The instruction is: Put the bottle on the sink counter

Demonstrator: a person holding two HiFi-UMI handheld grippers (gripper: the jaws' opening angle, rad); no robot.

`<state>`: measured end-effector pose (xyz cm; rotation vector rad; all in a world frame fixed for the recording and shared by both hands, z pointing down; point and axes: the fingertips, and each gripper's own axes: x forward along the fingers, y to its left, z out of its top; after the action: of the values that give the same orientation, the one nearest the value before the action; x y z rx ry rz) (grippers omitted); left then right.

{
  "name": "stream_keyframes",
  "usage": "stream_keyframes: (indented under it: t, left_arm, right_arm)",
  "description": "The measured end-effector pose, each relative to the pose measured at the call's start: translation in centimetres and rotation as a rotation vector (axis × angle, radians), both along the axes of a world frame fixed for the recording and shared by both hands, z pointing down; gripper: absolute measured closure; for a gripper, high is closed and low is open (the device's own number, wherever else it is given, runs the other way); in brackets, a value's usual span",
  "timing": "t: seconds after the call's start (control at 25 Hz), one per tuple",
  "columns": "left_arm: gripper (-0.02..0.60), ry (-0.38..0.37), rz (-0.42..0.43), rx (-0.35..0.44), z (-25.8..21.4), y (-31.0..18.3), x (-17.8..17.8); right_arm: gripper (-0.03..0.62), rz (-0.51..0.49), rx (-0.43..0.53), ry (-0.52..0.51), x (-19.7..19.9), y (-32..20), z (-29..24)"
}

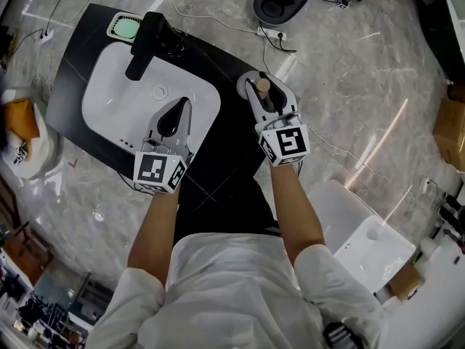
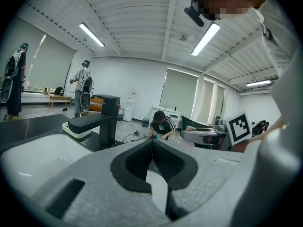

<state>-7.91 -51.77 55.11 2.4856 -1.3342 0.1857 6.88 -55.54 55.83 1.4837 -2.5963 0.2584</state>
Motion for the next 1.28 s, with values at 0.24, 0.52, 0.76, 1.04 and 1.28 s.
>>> stream_keyframes:
  t: [0.24,0.52,0.76,1.04,1.28]
  left_arm:
    - [0.566,0.004,0.004,-0.007,0.9,-0.2,0.0]
    - [0.566,0.016,0.004,-0.014,1.0,0.0,0.0]
    - [0.566,0.022,0.013,-0.028,1.5,0.4,0.4]
    - [0.566,0.029,0.016,-0.031,1.8,0.3,0.7]
    - [0.566,0.022,0.010,-0.043,2.3,0.4,0.3]
  right_arm:
    - [0.459,-0.016,0.000,0.035,-0.4,-0.4,1.5]
    - [0.459,-0.014,-0.015,0.032,-0.7,-0.4,2.3]
    - [0.459,-0.013,-0.024,0.030,-0.9,-0.7,2.8]
    - [0.459,-0.008,-0.026,0.030,-0.8,-1.0,3.3]
    - [0.459,-0.023,-0.014,0.055,-1.3,-1.0,3.5]
